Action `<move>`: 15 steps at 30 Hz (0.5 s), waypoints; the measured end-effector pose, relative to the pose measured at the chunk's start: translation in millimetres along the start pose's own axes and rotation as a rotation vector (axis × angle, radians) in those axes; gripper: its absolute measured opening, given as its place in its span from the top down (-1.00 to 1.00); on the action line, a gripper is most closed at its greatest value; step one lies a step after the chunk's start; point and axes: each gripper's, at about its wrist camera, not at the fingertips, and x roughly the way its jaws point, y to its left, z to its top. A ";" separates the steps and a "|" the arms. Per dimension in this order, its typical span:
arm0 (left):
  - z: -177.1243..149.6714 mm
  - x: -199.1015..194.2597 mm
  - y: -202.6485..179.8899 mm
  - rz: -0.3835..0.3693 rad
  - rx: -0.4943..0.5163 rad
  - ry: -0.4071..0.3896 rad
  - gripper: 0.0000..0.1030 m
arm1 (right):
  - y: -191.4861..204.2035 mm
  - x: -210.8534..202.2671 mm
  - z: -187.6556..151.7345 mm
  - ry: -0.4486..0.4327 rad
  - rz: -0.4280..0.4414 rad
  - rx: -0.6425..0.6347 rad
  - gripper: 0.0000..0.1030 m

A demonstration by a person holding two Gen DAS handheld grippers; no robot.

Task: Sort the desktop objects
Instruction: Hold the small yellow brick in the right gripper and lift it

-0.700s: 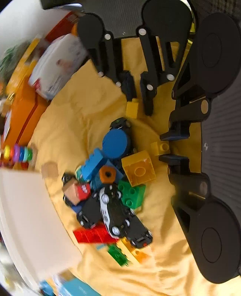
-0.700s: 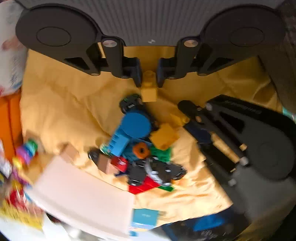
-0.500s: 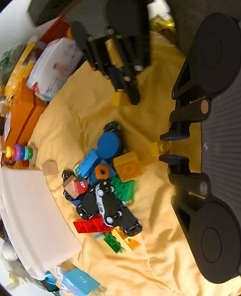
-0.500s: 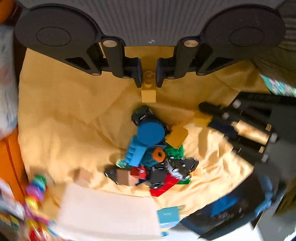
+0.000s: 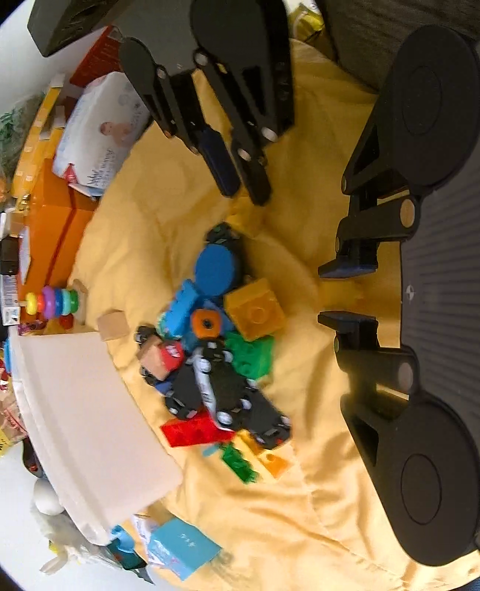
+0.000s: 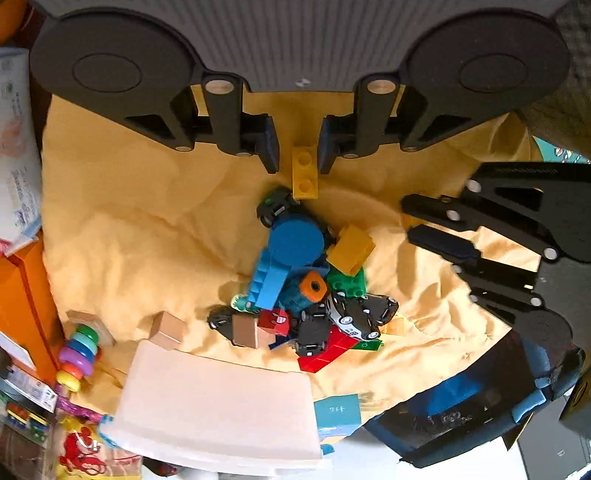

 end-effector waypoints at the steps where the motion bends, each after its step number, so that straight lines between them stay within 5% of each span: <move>1: -2.2 -1.8 1.1 0.001 0.006 0.004 0.56 | -2.5 -4.2 -2.7 0.003 0.004 0.009 0.49; 10: -21.3 5.2 5.2 -0.063 -0.029 0.025 0.56 | 3.3 4.0 1.0 -0.019 0.001 -0.013 0.52; 11: -21.8 7.1 4.8 -0.064 -0.031 0.017 0.57 | 3.6 7.2 1.6 -0.011 0.002 -0.020 0.65; 15: -17.0 4.0 3.4 -0.029 -0.034 -0.019 0.67 | 4.6 7.4 2.5 0.015 -0.008 -0.037 0.66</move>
